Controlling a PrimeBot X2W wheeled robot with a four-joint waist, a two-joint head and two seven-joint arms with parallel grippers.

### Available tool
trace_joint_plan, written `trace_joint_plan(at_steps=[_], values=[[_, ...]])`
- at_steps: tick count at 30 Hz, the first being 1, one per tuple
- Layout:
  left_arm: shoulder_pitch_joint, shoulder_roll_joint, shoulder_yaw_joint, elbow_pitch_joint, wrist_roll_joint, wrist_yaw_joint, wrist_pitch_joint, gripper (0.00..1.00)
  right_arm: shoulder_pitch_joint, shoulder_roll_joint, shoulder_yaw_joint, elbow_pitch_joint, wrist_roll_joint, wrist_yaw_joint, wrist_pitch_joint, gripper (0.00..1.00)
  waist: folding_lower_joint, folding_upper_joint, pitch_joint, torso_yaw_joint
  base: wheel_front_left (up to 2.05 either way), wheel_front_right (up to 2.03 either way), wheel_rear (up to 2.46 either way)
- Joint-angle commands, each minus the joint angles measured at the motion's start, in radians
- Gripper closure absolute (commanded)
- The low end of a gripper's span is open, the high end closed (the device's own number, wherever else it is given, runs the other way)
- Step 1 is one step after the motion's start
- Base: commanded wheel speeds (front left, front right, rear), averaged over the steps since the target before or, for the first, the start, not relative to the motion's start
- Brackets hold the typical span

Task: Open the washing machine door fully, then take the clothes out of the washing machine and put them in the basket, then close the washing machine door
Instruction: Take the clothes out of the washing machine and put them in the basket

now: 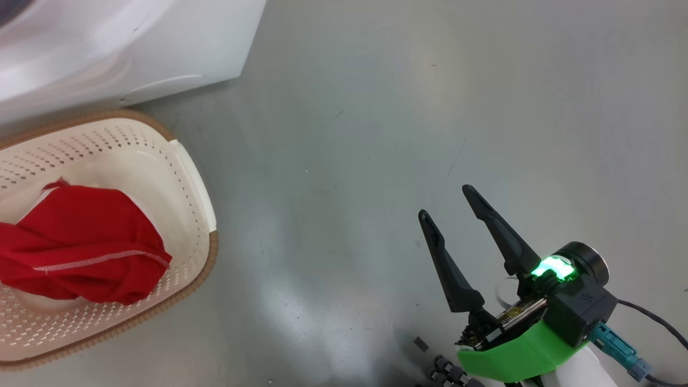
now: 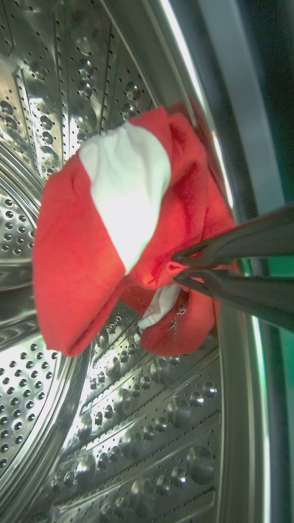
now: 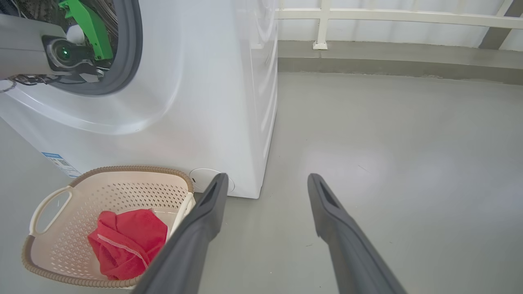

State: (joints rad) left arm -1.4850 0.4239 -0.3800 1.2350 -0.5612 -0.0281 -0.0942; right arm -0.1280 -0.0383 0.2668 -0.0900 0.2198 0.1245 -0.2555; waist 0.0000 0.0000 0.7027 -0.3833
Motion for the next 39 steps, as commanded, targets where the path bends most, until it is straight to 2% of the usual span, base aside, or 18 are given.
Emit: trace_joint_plan(at_steps=[1, 15, 27, 32, 39], values=[[-0.031, 0.043, 0.002, -0.021, 0.016, -0.006, -0.022, 1.0, 0.017, -0.012, 0.015, -0.018, 0.007, 0.006, -0.006, 0.0, 0.0, 0.0, 0.002, 0.004, 0.0, 0.0, 0.0], [-0.002, 0.025, -0.015, -0.052, 0.014, -0.023, -0.12, 1.0, 0.004, -0.012, 0.01, -0.014, 0.003, 0.006, -0.006, 0.0, 0.0, 0.0, -0.013, 0.066, 0.0, 0.0, 0.0], [0.122, -0.007, 0.002, -0.165, -0.022, -0.031, -0.158, 1.0, -0.006, -0.012, 0.0, -0.002, -0.006, 0.006, -0.006, 0.0, 0.0, 0.0, -0.056, 0.127, 0.0, 0.0, 0.0], [0.193, 0.005, 0.017, -0.251, -0.036, -0.019, -0.163, 1.0, -0.004, -0.012, -0.005, 0.002, -0.004, 0.006, -0.006, 0.0, 0.0, 0.0, -0.079, 0.142, 0.0, 0.0, 0.0], [0.32, 0.024, 0.03, -0.401, -0.054, 0.02, -0.162, 1.0, -0.002, -0.012, -0.014, 0.002, 0.001, 0.006, -0.006, 0.0, 0.0, 0.0, -0.12, 0.164, 0.0, 0.0, 0.0]])
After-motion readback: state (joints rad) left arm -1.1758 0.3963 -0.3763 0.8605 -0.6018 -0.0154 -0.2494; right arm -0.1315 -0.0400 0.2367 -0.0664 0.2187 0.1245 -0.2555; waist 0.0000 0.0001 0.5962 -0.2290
